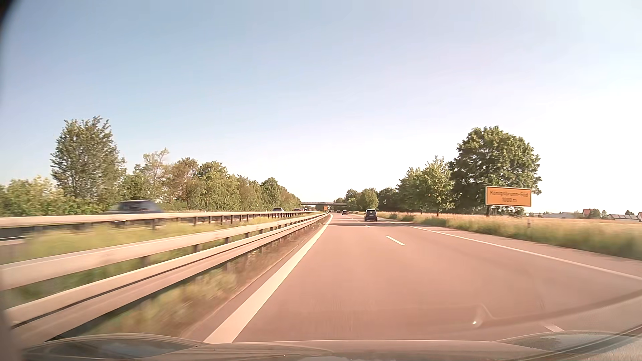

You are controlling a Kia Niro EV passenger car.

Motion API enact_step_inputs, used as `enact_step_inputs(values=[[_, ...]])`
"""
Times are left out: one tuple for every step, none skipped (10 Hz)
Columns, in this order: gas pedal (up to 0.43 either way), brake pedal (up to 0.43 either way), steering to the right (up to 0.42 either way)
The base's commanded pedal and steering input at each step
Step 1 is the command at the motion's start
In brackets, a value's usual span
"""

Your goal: Follow the waypoints while adhering to traffic rules and regulations

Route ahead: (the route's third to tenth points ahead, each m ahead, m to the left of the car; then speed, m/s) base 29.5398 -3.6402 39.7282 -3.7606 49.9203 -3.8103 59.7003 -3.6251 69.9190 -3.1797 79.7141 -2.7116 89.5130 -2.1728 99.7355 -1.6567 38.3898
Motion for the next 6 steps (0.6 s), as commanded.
enact_step_inputs(values=[[0.398, 0.012, -0.001], [0.398, 0.012, -0.001], [0.398, 0.012, -0.001], [0.398, 0.012, -0.001], [0.398, 0.012, -0.001], [0.398, 0.012, -0.001]])
